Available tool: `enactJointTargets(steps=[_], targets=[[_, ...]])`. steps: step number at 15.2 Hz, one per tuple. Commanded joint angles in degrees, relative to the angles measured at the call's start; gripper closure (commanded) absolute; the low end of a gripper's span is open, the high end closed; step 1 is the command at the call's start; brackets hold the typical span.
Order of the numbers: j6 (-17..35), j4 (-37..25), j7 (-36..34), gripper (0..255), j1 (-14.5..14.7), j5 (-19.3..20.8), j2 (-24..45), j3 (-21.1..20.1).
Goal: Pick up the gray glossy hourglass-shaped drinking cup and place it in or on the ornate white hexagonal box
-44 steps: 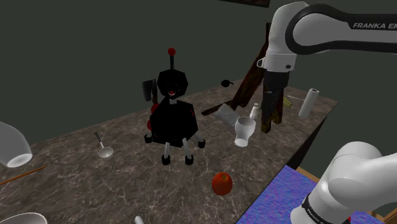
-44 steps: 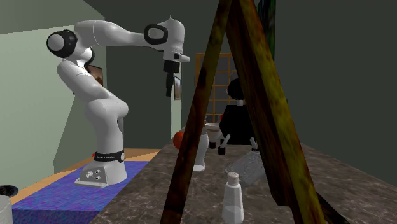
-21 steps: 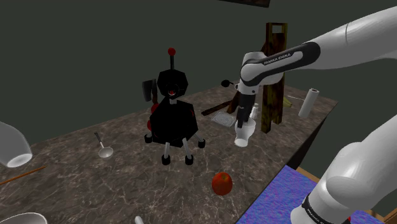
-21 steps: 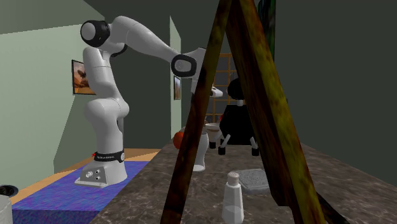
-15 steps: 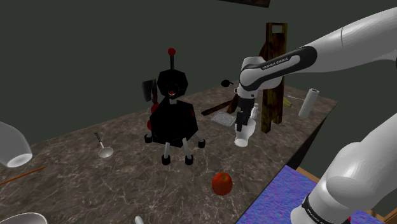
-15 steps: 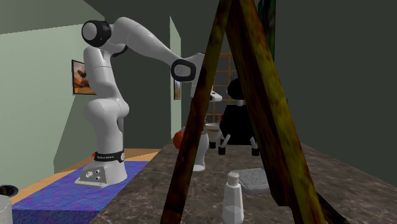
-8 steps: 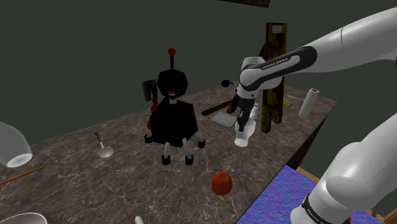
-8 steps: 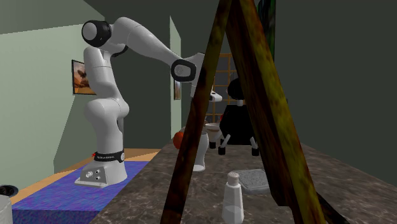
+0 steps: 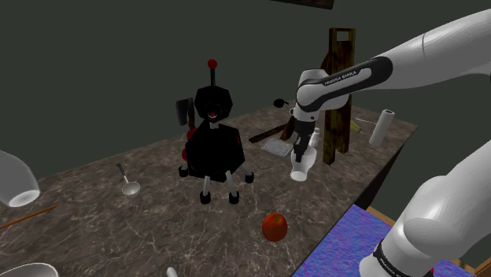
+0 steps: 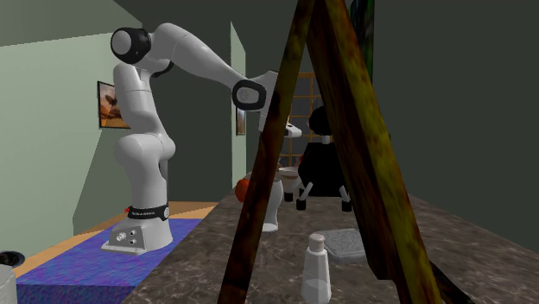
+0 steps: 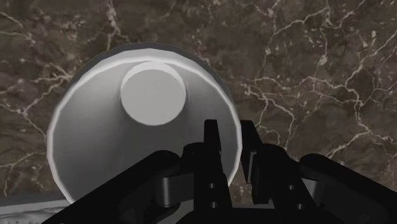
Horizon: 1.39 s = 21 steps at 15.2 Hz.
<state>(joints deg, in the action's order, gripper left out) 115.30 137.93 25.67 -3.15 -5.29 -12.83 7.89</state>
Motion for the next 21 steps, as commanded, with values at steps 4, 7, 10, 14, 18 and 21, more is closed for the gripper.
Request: enactJointTargets(steps=[4,7,10,14,18,21], targets=[[-3.71,-2.13,-0.53,255,-0.08,0.35,-1.63,-0.08],[-6.12,-3.65,-0.86,255,-0.11,0.52,-2.55,-0.14],[-8.51,-5.27,-1.18,255,-0.13,0.67,-3.34,-0.20],[-11.67,-7.58,-1.56,255,-0.14,0.81,-4.21,-0.27],[-14.79,-10.08,-1.92,255,-0.14,0.91,-4.86,-0.33],[-17.12,-12.08,-2.17,255,-0.12,0.96,-5.20,-0.37]])
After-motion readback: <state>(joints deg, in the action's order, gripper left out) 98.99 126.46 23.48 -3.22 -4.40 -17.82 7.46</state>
